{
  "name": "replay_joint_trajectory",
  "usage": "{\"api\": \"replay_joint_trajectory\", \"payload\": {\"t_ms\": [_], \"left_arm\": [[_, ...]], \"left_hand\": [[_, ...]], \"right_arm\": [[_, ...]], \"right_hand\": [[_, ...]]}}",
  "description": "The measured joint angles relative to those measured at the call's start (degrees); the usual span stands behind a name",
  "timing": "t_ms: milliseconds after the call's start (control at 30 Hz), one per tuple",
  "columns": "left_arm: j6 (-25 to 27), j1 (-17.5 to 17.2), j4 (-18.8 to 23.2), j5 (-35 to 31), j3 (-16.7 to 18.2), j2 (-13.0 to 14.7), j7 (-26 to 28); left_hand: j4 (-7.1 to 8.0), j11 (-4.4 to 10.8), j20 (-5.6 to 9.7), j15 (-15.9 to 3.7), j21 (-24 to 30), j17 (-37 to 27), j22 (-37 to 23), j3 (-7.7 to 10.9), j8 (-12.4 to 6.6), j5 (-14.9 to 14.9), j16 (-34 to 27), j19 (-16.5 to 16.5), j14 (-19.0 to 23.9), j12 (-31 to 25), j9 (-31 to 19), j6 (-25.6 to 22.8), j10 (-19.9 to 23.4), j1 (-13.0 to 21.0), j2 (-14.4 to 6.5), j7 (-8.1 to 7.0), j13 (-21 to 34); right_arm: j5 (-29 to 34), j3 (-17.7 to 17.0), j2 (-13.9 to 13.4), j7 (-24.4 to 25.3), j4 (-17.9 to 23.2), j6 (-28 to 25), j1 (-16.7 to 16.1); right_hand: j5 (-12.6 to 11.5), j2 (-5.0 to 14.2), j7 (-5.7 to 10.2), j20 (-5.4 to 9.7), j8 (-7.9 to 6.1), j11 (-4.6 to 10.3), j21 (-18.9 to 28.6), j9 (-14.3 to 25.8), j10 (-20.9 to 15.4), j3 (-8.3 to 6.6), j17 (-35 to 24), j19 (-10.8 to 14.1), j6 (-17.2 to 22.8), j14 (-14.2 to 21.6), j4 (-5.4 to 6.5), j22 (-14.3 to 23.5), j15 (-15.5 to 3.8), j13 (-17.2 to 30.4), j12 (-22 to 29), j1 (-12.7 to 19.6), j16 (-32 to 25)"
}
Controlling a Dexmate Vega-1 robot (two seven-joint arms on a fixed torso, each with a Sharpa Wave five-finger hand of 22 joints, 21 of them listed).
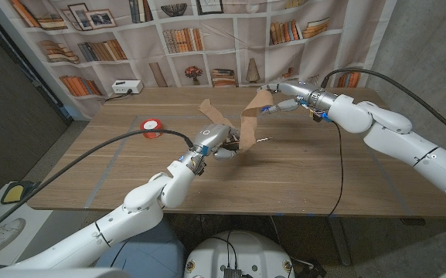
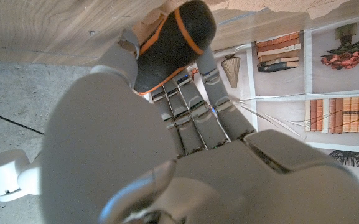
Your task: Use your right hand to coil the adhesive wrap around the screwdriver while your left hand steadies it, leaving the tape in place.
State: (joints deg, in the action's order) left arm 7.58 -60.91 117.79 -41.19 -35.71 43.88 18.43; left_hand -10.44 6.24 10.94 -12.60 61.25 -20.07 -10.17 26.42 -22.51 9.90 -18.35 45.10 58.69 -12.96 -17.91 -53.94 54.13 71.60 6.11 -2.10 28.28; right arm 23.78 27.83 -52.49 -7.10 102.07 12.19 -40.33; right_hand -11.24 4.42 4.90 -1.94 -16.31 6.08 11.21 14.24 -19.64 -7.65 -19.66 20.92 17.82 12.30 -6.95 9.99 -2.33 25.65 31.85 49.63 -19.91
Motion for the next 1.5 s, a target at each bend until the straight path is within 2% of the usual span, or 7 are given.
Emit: {"api": "replay_joint_trajectory", "payload": {"t_ms": [400, 1067, 1100, 1367, 1500], "left_arm": [[-1.82, -1.45, 2.11, 0.45, 1.23, 0.34, 1.52], [-3.55, -2.99, 3.81, -0.22, 3.21, 0.42, 3.01], [-3.55, -3.01, 3.81, -0.22, 3.27, 0.39, 3.01], [-4.36, -3.21, 3.78, -0.27, 3.88, -0.10, 4.17], [-4.36, -3.26, 3.67, -0.27, 4.13, -0.40, 4.17]], "left_hand": [[-0.08, 0.00, -0.09, 0.00, 0.21, 0.02, 0.08, 0.08, 0.23, 0.09, -0.13, -0.09, 0.00, 0.00, -0.01, -0.14, 0.00, 0.04, 0.04, 0.02, -0.01], [-0.06, 0.00, -0.11, 0.00, 0.43, -0.09, 0.20, 0.06, 0.33, 0.06, -0.10, -0.10, 0.00, 0.00, -0.02, -0.29, 0.00, 0.06, 0.06, 0.04, -0.01], [-0.06, 0.00, -0.11, 0.00, 0.43, -0.14, 0.19, 0.06, 0.34, 0.06, -0.07, -0.10, 0.00, 0.00, -0.02, -0.29, 0.00, 0.06, 0.06, 0.04, -0.01], [-0.05, 0.00, -0.21, 0.00, 0.65, -0.32, 0.15, 0.05, 0.45, 0.02, -0.05, -0.20, 0.00, 0.00, -0.03, -0.29, 0.00, 0.15, 0.14, 0.05, -0.01], [-0.05, 0.00, -0.21, 0.00, 0.65, -0.32, 0.15, 0.05, 0.25, 0.01, -0.05, -0.20, 0.00, 0.00, -0.03, -0.29, 0.00, 0.22, 0.22, 0.05, -0.01]], "right_arm": [[-0.77, 1.43, -0.65, -0.58, -1.42, -1.08, -0.14], [-2.41, 2.07, -2.47, -0.78, -1.69, -2.11, -2.44], [-2.61, 2.04, -3.19, -0.69, -1.63, -2.14, -3.73], [-3.82, 0.90, -4.85, 0.63, -0.63, -2.24, -6.53], [-4.31, 0.90, -4.85, 1.30, -0.63, -2.26, -6.53]], "right_hand": [[0.00, 0.00, 0.01, 0.00, 0.07, 0.00, 0.00, -0.01, 0.00, 0.00, -0.01, 0.00, -0.01, 0.00, 0.00, 0.00, 0.00, 0.01, -0.01, 0.00, 0.21], [0.01, 0.00, 0.00, 0.00, -0.05, 0.10, 0.01, -0.02, -0.12, 0.24, 0.26, 0.00, 0.22, 0.15, -0.24, -0.13, -0.14, -0.01, -0.22, 0.00, 0.43], [0.00, 0.00, 0.00, 0.02, -0.05, 0.10, 0.04, 0.00, -0.12, 0.24, 0.26, -0.02, 0.22, 0.15, -0.24, -0.13, -0.14, -0.02, -0.23, 0.00, 0.43], [0.01, 0.00, 0.01, 0.31, -0.05, 0.17, 0.05, 0.02, -0.19, 0.24, 0.26, -0.31, 0.22, 0.15, -0.24, -0.13, -0.14, -0.02, -0.24, 0.00, 0.65], [0.01, 0.00, 0.02, 0.31, -0.04, -0.02, 0.05, 0.02, -0.38, 0.24, 0.26, -0.31, 0.22, 0.14, -0.25, -0.13, -0.14, -0.03, -0.25, 0.00, 0.64]]}}
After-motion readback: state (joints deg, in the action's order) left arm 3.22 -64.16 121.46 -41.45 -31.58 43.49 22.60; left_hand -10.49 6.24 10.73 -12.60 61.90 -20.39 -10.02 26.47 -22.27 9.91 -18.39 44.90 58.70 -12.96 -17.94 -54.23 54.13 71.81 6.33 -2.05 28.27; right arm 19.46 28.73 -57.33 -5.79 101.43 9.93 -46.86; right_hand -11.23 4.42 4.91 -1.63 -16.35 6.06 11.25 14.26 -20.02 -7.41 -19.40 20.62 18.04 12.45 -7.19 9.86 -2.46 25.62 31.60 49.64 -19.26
